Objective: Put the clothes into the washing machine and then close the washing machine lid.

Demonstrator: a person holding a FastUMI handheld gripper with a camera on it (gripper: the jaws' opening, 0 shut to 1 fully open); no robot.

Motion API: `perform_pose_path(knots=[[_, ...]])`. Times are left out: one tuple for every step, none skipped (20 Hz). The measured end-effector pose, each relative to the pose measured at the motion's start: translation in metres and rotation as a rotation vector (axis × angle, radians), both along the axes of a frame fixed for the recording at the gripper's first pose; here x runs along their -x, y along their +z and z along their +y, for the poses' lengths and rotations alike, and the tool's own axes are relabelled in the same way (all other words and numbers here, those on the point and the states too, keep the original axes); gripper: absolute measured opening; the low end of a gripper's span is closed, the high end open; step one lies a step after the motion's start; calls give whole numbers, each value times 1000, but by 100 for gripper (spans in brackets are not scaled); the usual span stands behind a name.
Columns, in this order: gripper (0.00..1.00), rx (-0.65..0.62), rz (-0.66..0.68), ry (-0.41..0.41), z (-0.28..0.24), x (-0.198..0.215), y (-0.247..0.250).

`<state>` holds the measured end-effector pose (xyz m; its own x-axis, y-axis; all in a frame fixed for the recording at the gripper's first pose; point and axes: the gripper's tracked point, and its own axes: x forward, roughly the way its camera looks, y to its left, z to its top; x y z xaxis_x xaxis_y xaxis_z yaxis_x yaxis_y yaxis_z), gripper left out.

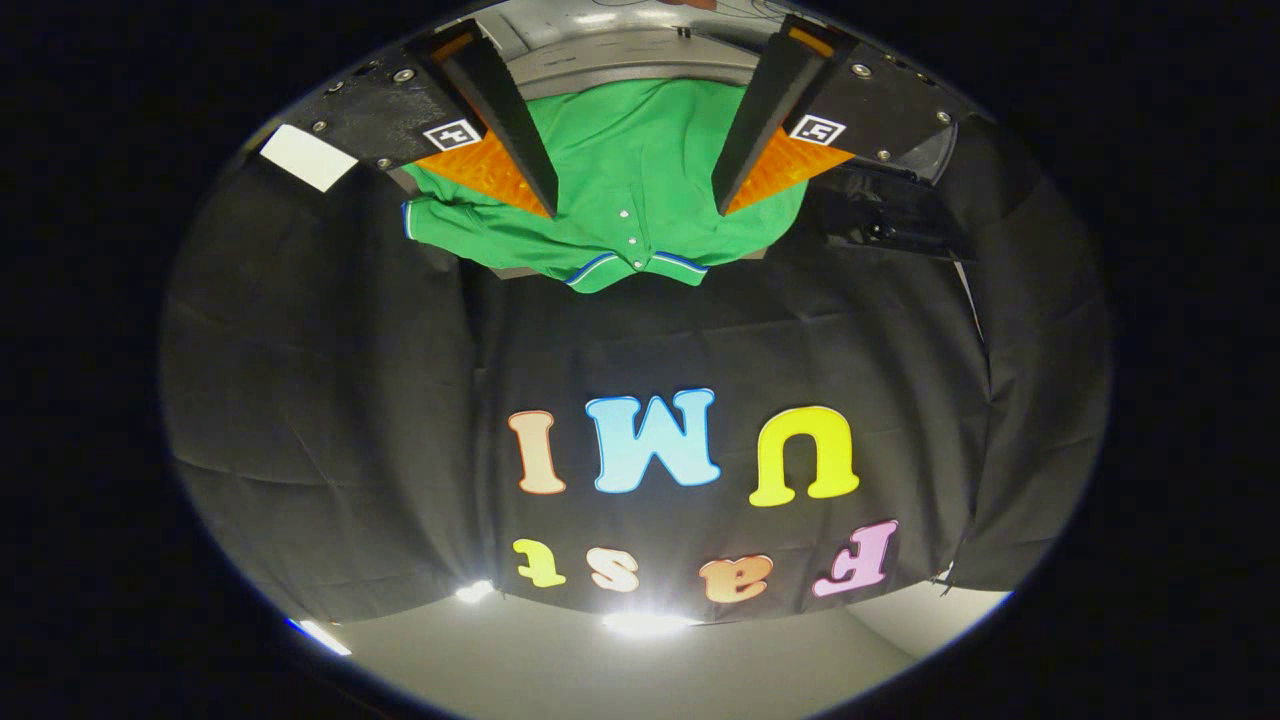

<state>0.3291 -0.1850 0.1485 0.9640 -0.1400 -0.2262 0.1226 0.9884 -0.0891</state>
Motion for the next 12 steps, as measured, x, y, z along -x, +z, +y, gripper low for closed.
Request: perform_pose_path(knots=[[96, 20, 21, 5, -4, -11, -3], [96, 29, 48, 10, -7, -21, -7], [96, 37, 71, 14, -11, -31, -11], [96, 40, 89, 18, -14, -40, -15], [96, 41, 103, 23, -16, -48, -17], [96, 35, 119, 26, -18, -59, -20], [96, 23, 135, 29, -20, -68, -23], [96, 10, 150, 32, -22, -75, -28], [96, -2, 165, 33, -24, -83, -31], [96, -14, 185, 37, -26, -90, -37], [96, -22, 205, 37, -27, -95, -43], [96, -24, 226, 37, -30, -98, -49]])
